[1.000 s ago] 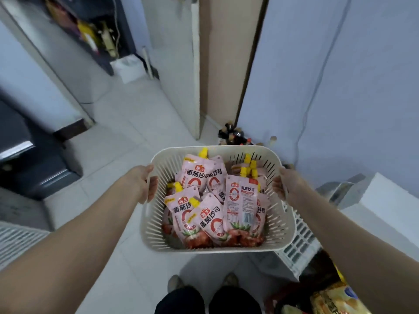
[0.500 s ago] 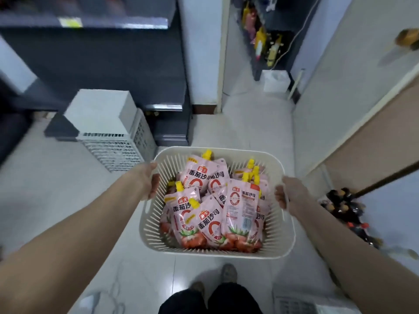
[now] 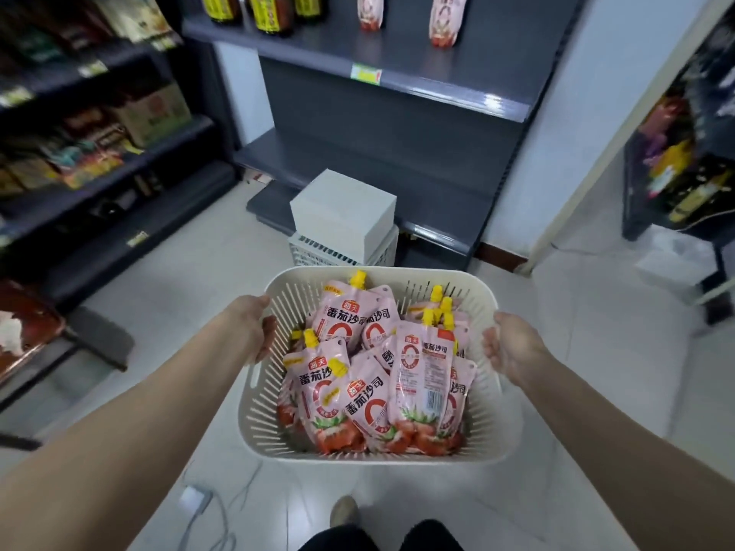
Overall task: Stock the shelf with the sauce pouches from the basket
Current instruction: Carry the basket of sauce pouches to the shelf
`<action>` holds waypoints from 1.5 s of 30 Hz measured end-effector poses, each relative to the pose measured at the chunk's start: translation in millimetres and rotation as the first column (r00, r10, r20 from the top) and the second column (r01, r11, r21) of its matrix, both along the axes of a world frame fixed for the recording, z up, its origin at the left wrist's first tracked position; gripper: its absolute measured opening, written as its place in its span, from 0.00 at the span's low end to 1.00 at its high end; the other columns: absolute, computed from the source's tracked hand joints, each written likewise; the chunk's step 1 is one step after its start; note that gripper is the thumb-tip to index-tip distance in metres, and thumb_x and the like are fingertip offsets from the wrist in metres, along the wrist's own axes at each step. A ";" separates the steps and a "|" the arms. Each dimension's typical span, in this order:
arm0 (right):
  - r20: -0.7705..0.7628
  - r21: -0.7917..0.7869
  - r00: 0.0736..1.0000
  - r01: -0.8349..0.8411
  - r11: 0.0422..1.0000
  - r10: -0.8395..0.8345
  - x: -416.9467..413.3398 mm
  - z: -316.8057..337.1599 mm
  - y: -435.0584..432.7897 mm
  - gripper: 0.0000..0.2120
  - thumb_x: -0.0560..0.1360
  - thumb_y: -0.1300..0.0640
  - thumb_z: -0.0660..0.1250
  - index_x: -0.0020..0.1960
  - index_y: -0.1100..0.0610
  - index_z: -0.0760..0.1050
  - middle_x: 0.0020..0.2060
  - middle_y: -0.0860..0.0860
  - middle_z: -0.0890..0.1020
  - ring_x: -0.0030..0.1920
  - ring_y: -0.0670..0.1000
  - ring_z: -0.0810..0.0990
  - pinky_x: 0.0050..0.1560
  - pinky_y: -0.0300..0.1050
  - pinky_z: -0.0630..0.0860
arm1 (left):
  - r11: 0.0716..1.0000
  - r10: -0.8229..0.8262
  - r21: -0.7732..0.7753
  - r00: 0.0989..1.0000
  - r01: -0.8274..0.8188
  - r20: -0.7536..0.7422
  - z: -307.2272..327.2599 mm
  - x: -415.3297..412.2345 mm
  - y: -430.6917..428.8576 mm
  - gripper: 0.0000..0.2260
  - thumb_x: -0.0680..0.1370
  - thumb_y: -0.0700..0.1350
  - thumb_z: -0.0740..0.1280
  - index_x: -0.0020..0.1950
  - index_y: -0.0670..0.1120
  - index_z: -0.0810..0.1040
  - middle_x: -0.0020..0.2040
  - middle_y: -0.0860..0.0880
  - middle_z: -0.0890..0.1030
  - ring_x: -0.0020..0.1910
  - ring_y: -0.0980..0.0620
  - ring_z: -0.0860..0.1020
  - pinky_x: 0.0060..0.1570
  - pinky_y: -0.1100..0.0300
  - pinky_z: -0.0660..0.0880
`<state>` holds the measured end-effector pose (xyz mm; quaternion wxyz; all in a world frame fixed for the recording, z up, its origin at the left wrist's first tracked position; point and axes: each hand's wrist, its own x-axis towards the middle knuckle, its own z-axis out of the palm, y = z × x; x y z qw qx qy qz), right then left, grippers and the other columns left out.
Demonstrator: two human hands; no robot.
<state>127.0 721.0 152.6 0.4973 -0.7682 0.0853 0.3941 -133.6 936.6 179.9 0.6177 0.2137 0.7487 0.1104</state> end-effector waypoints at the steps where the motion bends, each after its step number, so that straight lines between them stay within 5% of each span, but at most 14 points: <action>1: -0.008 0.007 1.000 -0.014 1.000 0.014 2.2 0.3 18.0 0.17 0.79 0.51 0.55 0.37 0.58 0.71 0.28 0.52 0.70 0.24 0.48 0.66 0.20 0.36 0.61 | 1.000 0.014 0.004 1.000 -0.014 -0.007 2.8 0.7 13.7 0.14 0.77 0.53 0.64 0.37 0.47 0.69 0.31 0.52 0.72 0.26 0.55 0.68 0.28 0.63 0.64; 5: -0.009 0.028 0.998 -0.056 0.998 0.056 15.6 7.2 88.4 0.14 0.80 0.52 0.56 0.47 0.60 0.75 0.29 0.52 0.72 0.26 0.47 0.66 0.26 0.40 0.61 | 0.998 0.057 0.011 0.998 -0.057 -0.033 12.5 9.9 71.8 0.17 0.77 0.53 0.63 0.33 0.46 0.67 0.29 0.51 0.70 0.26 0.54 0.66 0.30 0.62 0.62; 15: 0.122 0.033 0.980 -0.164 0.986 0.158 74.2 33.8 278.0 0.14 0.78 0.51 0.58 0.43 0.60 0.76 0.29 0.53 0.75 0.25 0.47 0.68 0.25 0.40 0.59 | 0.965 0.261 0.014 0.965 -0.261 0.028 22.3 43.5 206.9 0.15 0.76 0.53 0.65 0.34 0.46 0.70 0.30 0.52 0.73 0.28 0.55 0.69 0.31 0.62 0.65; 19: 0.134 0.020 0.981 -0.142 0.990 0.138 91.1 40.3 338.6 0.15 0.78 0.50 0.58 0.48 0.60 0.77 0.29 0.52 0.74 0.25 0.47 0.66 0.25 0.40 0.59 | 0.980 0.196 0.034 0.979 -0.197 0.050 31.4 67.3 282.1 0.15 0.77 0.53 0.65 0.34 0.46 0.69 0.30 0.52 0.72 0.28 0.55 0.68 0.32 0.63 0.64; 27: 0.054 0.051 0.997 0.055 0.997 -0.058 118.3 36.5 416.4 0.16 0.79 0.51 0.58 0.39 0.60 0.72 0.29 0.52 0.73 0.28 0.47 0.68 0.30 0.39 0.65 | 0.991 0.008 0.133 1.000 -0.011 0.024 46.2 138.6 417.1 0.14 0.77 0.52 0.64 0.36 0.45 0.69 0.30 0.52 0.71 0.28 0.55 0.67 0.33 0.62 0.63; 45: 0.007 -0.007 0.946 0.324 0.946 -0.324 222.6 1.2 522.1 0.18 0.79 0.49 0.57 0.36 0.59 0.71 0.28 0.52 0.72 0.25 0.48 0.66 0.21 0.35 0.62 | 0.946 -0.323 0.022 0.946 0.323 0.027 -9.5 299.9 594.1 0.15 0.75 0.54 0.65 0.35 0.46 0.73 0.29 0.52 0.72 0.27 0.54 0.68 0.32 0.61 0.65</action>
